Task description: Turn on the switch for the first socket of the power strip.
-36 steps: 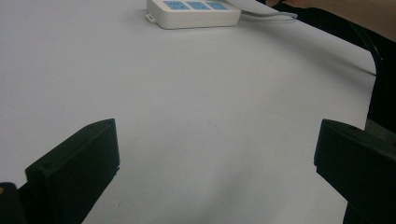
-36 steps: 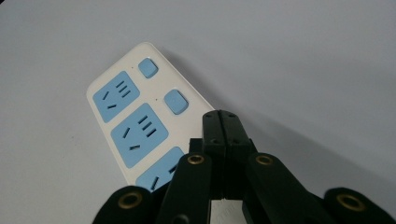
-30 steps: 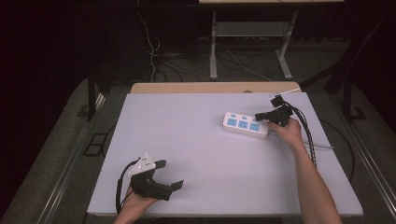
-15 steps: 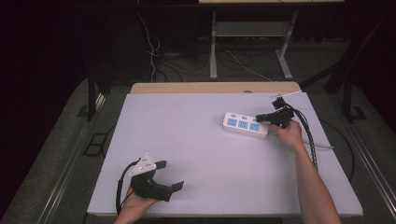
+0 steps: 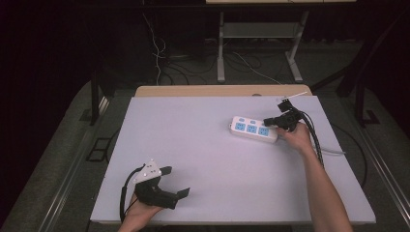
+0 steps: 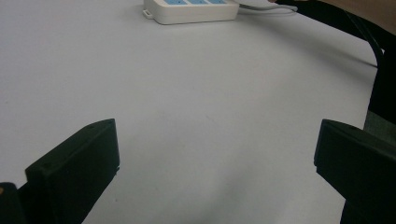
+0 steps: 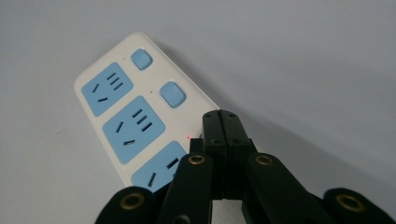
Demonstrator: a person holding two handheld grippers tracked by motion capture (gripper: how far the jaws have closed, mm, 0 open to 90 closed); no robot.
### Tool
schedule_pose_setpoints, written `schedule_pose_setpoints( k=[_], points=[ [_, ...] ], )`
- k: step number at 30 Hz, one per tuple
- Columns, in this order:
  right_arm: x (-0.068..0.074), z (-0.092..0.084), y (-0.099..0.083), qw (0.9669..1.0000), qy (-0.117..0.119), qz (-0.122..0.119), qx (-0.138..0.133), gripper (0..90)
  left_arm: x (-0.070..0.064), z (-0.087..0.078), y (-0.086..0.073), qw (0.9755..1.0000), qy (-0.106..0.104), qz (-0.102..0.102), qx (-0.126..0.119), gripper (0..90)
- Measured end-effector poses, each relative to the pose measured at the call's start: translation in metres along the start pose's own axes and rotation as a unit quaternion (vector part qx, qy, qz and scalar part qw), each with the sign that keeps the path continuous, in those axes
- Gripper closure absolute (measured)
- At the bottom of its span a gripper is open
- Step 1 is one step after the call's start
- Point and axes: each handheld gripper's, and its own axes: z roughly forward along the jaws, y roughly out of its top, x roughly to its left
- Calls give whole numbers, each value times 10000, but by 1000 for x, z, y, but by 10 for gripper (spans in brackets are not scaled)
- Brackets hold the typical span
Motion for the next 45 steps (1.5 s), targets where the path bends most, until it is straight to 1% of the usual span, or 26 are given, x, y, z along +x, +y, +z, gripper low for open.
schedule_pose_setpoints(
  k=[2,5,9,14,15,16,18,21,26,27,32,36,37,39,41,45],
  points=[
    [-1,0,1,10000,-22,-11,19,900,0,-1,0,10000,-2,0,0,0],
    [-2,0,0,10000,37,50,-6,900,1,0,-1,10000,-18,0,15,0],
    [-2,-1,0,10000,25,3,-33,900,2,2,0,10000,-29,-21,25,0],
    [0,-1,1,10000,-56,-70,26,900,2,1,0,10000,-38,-37,5,0],
    [0,-3,1,9999,-86,-132,-13,900,2,1,0,10000,-38,-37,5,0],
    [1,-3,1,9998,-95,-194,10,900,3,1,0,10000,-37,-38,-2,0],
    [4,-3,0,9995,-47,-297,-51,900,4,0,-1,10000,-28,-58,-1,0],
    [7,-3,3,9995,22,-295,-121,900,4,0,-1,10000,-30,-77,-2,0],
    [12,-5,7,9993,12,-344,-134,900,4,1,-1,10000,-30,-94,-6,0],
    [12,-6,8,9994,30,-318,-141,900,4,1,-1,9999,-27,-103,-6,0],
    [13,-11,8,9995,54,-266,-167,900,4,0,-1,9999,-29,-107,-21,0],
    [15,-21,9,9994,60,-254,-211,900,4,0,-1,9999,-34,-112,-29,0],
    [15,-21,9,9994,60,-254,-211,900,4,0,-1,9999,-34,-112,-29,0],
    [15,-27,9,9996,39,-249,-160,900,4,0,-1,9999,-34,-110,-26,0],
    [15,-31,9,9996,56,-224,-177,900,3,0,-1,9999,-36,-117,-36,0],
    [19,-40,9,9995,51,-252,-207,900,3,0,-1,9999,-31,-136,-45,0]
  ],
)
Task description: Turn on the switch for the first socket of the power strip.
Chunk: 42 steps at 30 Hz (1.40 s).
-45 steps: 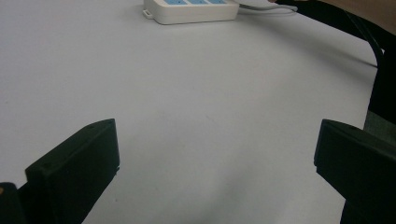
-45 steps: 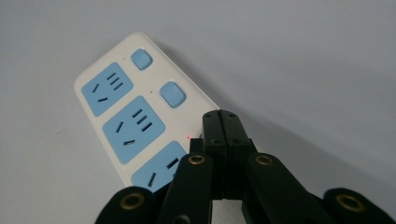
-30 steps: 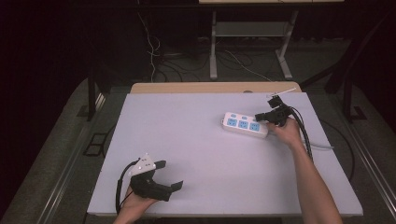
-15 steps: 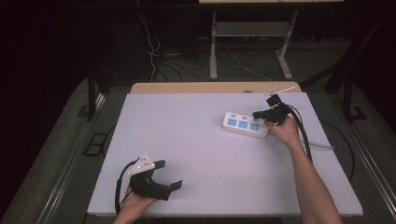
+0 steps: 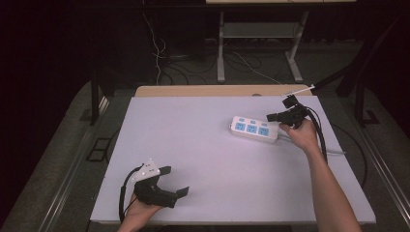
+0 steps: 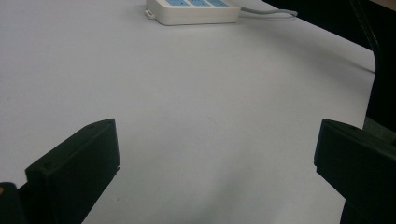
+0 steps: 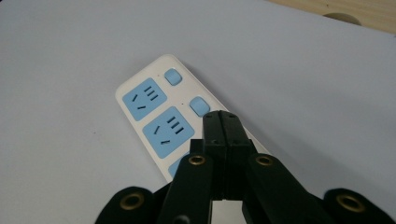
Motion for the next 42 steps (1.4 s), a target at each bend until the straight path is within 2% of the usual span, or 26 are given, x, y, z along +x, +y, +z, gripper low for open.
schedule_pose_setpoints(
  k=[8,13,18,22,23,27,28,31,33,34,37,42],
  points=[
    [9,-14,-1,9999,94,11,-43,900,-1,-1,0,10000,-12,15,-44,0],
    [21,-27,0,9995,224,-2,-205,895,-1,-2,1,10000,-12,11,-84,0],
    [29,-34,-2,9989,331,62,-319,820,-1,-2,1,10000,-10,20,-93,0],
    [35,-39,-7,9979,410,213,-457,664,-2,-2,1,9999,-12,22,-101,0],
    [36,-41,-9,9971,465,294,-526,596,-2,-2,1,9999,-13,26,-100,0],
    [40,-43,-14,9962,512,314,-630,472,-3,-1,1,10000,-27,30,-87,0],
    [41,-44,-15,9962,518,307,-634,415,-3,-1,1,10000,-27,34,-80,0],
    [46,-47,-23,9949,647,285,-723,129,-3,0,1,10000,-24,43,-68,0],
    [49,-49,-27,9945,631,334,-760,83,-3,0,1,10000,-21,36,-68,0],
    [50,-50,-30,9944,682,326,-739,0,-3,0,1,10000,-22,27,-69,0],
    [53,-53,-38,9939,798,229,-719,1,-3,-1,1,10000,-33,-8,-94,0],
    [61,-60,-51,9933,863,104,-764,2,-2,-2,1,9999,-21,-56,-125,0]
  ],
)
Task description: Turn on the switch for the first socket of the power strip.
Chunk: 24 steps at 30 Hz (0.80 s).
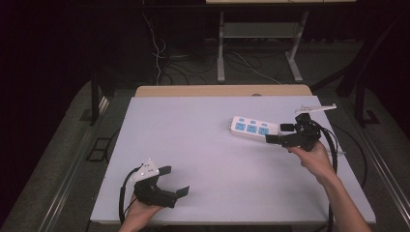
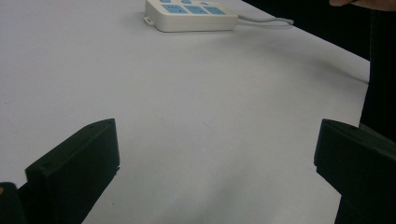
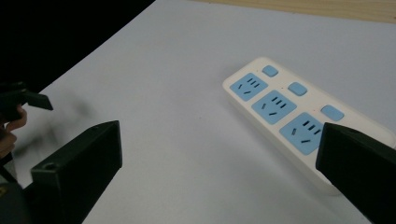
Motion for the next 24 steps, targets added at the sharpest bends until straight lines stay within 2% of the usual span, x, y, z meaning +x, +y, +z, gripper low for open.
schedule_pose_setpoints(
  k=[4,14,20,23,24],
  points=[
    [6,-6,-9,9999,56,-87,-25,2,0,0,0,10000,1,0,6,0],
    [13,-17,-32,9998,142,-115,-80,2,-1,1,0,10000,-16,-6,21,0],
    [17,-19,-46,9998,158,-124,-94,2,-1,1,0,10000,-8,-6,36,0],
    [20,-16,-62,9998,132,-136,-58,2,-1,1,0,10000,-4,0,50,0],
    [20,-16,-62,9998,132,-136,-58,2,-1,1,0,10000,-6,-1,52,0]
  ],
)
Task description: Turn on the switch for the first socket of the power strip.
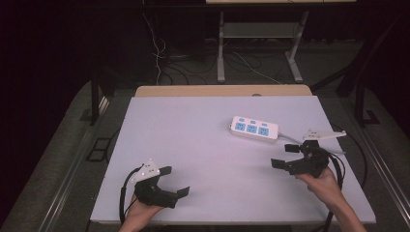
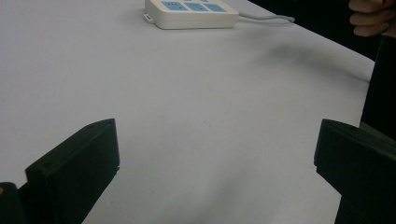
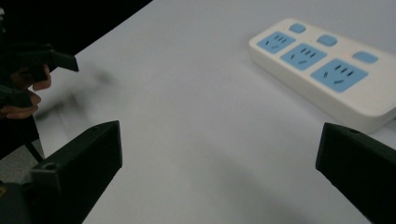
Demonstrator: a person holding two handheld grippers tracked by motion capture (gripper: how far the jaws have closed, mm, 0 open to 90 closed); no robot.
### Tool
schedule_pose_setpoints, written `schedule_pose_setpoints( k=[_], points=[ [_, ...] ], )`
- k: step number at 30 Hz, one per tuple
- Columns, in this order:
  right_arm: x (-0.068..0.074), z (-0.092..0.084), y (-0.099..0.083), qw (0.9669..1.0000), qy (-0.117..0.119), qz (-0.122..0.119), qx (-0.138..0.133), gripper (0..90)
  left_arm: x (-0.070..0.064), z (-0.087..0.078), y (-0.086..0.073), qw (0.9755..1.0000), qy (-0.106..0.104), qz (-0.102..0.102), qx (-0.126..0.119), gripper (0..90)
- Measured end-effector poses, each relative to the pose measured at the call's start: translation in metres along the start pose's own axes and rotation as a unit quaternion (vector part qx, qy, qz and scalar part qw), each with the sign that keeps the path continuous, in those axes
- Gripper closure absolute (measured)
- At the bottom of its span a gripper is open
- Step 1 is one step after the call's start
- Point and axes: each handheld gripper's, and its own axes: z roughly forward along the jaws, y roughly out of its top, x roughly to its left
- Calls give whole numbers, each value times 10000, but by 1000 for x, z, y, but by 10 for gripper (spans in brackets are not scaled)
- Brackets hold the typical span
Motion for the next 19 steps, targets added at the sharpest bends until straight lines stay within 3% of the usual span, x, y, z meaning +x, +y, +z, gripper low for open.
schedule_pose_setpoints(
  k=[3,13,19],
  points=[
    [4,4,-16,9999,-38,-46,124,2,0,0,0,10000,1,9,17,0],
    [14,2,-48,10000,-41,31,73,2,1,0,-1,10000,2,-10,47,0],
    [12,1,-56,10000,-27,61,-15,2,2,1,0,10000,9,-2,87,0]
  ],
)
